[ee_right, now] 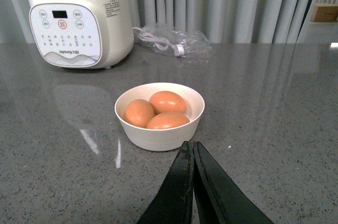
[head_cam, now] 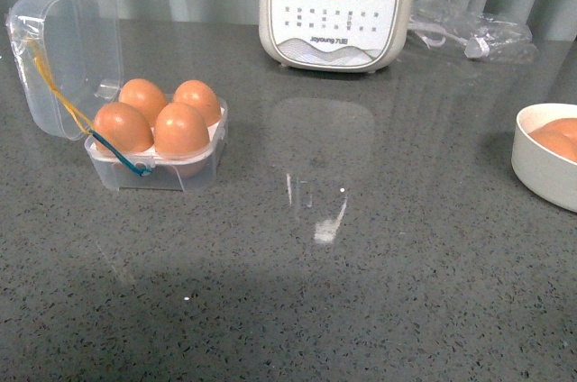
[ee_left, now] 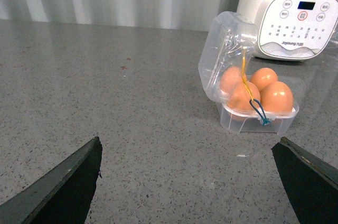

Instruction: Put egg into box

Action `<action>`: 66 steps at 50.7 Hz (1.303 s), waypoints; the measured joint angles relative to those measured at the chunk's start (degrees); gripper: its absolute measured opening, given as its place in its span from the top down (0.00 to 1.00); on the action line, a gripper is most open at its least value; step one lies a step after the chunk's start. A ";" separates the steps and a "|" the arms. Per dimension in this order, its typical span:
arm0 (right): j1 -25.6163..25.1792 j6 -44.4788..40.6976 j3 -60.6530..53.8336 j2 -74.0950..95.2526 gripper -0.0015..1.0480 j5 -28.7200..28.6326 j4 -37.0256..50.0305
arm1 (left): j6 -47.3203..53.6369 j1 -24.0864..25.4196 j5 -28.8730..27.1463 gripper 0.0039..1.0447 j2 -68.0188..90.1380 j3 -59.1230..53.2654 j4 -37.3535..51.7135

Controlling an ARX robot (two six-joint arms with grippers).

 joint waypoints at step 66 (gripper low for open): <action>0.00 -0.02 0.00 -0.26 0.07 0.00 -0.33 | -4.22 -1.66 -4.61 0.06 1.99 1.38 -4.44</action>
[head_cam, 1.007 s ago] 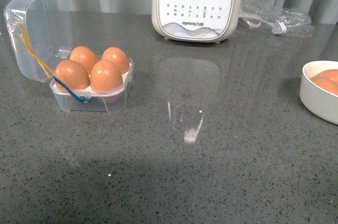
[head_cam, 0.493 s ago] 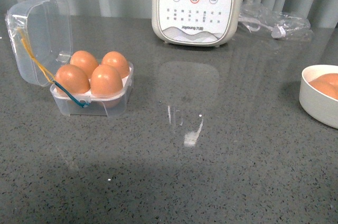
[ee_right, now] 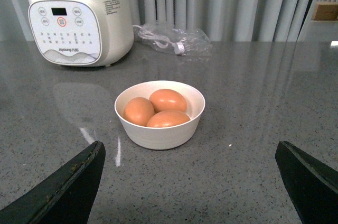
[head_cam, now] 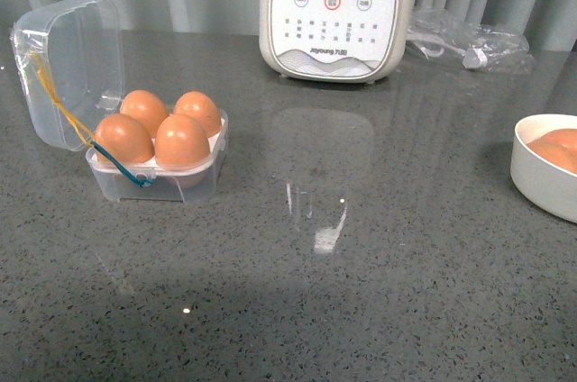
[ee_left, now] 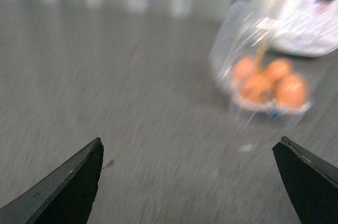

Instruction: Put egg into box

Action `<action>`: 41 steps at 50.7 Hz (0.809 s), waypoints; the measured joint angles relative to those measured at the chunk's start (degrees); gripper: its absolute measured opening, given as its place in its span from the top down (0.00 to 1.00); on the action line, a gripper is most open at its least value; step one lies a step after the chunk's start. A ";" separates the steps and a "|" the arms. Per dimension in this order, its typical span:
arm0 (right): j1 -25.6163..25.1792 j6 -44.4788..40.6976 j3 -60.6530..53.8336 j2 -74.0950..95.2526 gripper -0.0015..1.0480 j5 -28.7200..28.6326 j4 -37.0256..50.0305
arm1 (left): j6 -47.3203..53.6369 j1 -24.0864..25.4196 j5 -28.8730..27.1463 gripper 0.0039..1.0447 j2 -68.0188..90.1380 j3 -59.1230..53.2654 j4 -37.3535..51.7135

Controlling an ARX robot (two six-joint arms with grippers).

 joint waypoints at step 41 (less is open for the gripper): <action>0.00 0.02 0.00 -0.07 0.07 0.02 0.00 | -8.70 11.15 2.27 0.06 62.99 22.14 41.42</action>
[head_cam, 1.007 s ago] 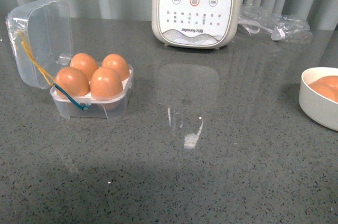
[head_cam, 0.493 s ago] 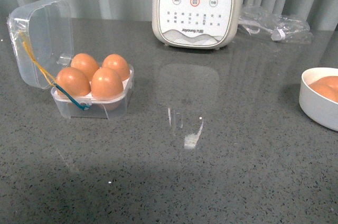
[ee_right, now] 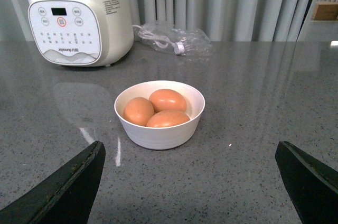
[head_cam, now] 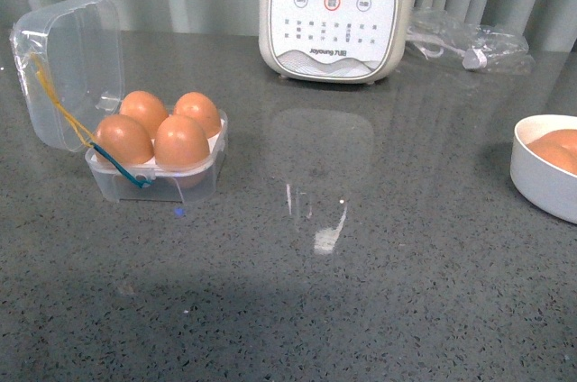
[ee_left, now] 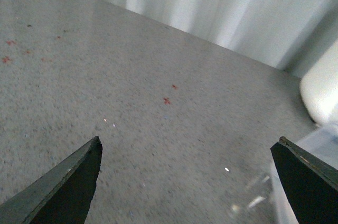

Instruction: Put egg into box

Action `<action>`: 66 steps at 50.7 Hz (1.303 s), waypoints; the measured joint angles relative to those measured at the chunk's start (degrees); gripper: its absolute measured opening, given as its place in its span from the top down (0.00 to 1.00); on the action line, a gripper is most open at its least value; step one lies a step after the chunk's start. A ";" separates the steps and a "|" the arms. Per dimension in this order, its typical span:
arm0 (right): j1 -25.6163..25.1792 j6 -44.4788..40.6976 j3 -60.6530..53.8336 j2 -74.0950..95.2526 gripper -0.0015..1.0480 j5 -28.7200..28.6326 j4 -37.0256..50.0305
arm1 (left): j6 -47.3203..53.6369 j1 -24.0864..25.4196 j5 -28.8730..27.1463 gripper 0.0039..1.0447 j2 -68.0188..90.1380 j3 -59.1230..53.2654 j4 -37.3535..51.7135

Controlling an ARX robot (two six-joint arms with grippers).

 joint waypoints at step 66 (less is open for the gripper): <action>0.00 -0.02 0.00 0.00 0.07 0.00 0.00 | -2.21 0.07 1.53 0.06 -0.31 5.95 -25.20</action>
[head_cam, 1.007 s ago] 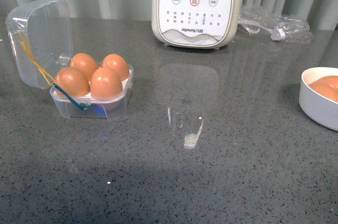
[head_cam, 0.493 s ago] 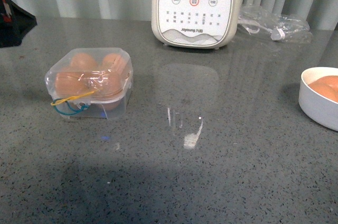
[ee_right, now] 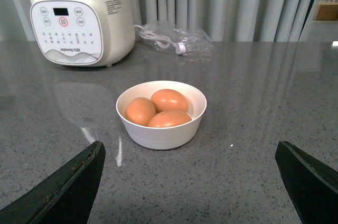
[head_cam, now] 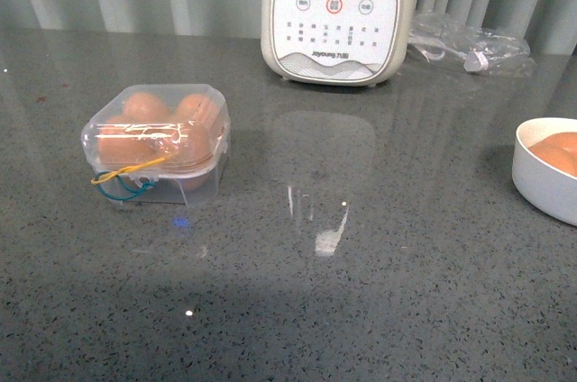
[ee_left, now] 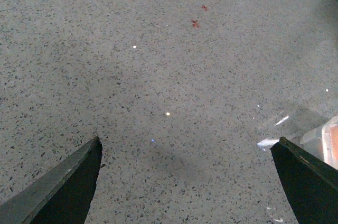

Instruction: Put egg into box

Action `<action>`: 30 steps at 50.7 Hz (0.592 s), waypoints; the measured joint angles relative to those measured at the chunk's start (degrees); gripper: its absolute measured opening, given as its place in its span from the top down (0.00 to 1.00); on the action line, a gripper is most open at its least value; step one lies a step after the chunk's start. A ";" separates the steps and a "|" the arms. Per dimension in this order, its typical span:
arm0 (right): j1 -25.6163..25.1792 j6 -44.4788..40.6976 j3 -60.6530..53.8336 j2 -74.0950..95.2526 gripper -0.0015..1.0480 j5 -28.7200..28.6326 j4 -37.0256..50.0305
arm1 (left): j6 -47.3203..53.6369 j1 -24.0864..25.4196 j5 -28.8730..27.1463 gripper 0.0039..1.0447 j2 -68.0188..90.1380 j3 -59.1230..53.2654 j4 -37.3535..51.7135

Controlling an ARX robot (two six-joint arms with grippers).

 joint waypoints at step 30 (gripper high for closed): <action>0.00 0.02 0.00 0.00 0.07 -0.02 0.00 | 14.38 -3.85 6.34 0.81 -10.10 -20.70 32.06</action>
